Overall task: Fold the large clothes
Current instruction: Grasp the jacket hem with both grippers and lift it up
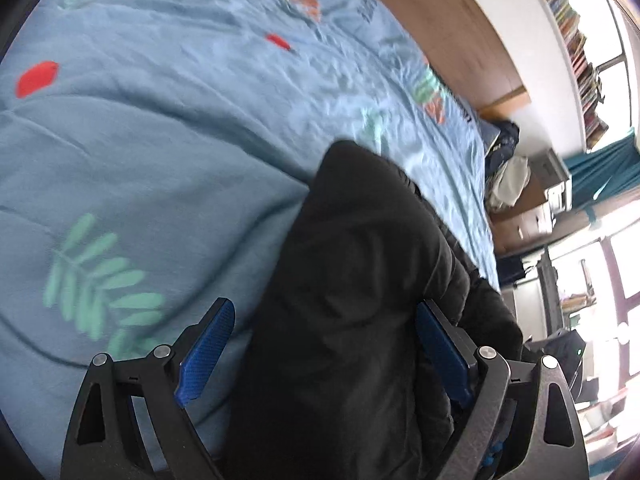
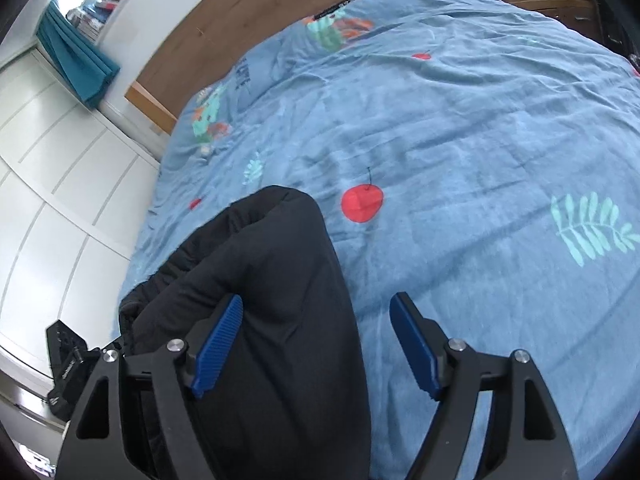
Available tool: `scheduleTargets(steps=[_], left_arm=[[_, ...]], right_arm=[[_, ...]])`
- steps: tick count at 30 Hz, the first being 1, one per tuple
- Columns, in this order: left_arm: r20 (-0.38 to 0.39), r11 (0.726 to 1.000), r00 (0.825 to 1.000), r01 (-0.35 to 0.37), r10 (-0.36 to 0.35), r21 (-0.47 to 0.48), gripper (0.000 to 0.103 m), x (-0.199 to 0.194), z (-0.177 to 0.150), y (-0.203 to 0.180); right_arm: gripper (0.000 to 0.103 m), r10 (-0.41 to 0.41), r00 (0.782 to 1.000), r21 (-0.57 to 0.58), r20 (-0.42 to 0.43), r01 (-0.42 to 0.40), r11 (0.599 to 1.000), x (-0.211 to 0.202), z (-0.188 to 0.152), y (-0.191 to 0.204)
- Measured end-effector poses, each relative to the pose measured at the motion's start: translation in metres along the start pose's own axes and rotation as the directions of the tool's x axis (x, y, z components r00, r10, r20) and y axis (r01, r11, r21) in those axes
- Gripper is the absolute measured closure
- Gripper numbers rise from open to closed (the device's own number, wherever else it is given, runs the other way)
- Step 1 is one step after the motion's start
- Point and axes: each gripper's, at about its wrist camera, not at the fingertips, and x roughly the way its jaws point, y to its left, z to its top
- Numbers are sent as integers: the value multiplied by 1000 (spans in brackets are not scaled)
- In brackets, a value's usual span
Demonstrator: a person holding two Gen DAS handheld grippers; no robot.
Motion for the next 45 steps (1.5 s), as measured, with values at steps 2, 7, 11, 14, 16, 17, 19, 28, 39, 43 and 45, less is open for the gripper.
scheduleTargets(steps=[2, 7, 11, 14, 16, 17, 19, 28, 39, 43, 45], left_arm=[[-26, 998, 997, -66, 67, 21, 16, 13, -2, -4], [-78, 974, 974, -207, 215, 94, 73, 33, -9, -13], [-66, 951, 958, -266, 279, 158, 84, 30, -13, -27], [-44, 940, 956, -277, 290, 198, 89, 22, -18, -33], [-27, 937, 958, -274, 286, 218, 91, 14, -21, -34], [-20, 937, 960, -269, 281, 221, 91, 10, -23, -35], [3, 943, 969, -241, 247, 228, 91, 1, -24, -38], [125, 937, 986, -149, 115, 316, 91, -74, -64, -64], [178, 915, 979, 24, -104, 402, 91, -163, -159, -63], [161, 900, 980, 34, -115, 435, 91, -178, -191, -56], [156, 897, 982, 27, -106, 442, 91, -182, -206, -50]], right_arm=[[27, -18, 1000, 10, -13, 18, 1000, 10, 2, -2], [28, -104, 992, 3, -67, 104, 995, 32, 4, 0], [64, -167, 981, -92, -99, 158, 983, 42, 3, 19], [88, -202, 975, -173, -96, 184, 968, 40, 0, 38], [91, -206, 976, -226, -75, 185, 956, 32, -2, 52], [93, -206, 977, -248, -64, 184, 951, 26, -3, 58], [94, -194, 980, -272, -43, 176, 946, 12, -5, 65], [95, -67, 996, -367, 63, 86, 926, -86, -37, 84], [96, 62, 984, -415, 166, 12, 910, -223, -123, 76], [95, 92, 981, -383, 171, -20, 923, -247, -158, 62], [95, 99, 980, -368, 170, -30, 929, -256, -175, 54]])
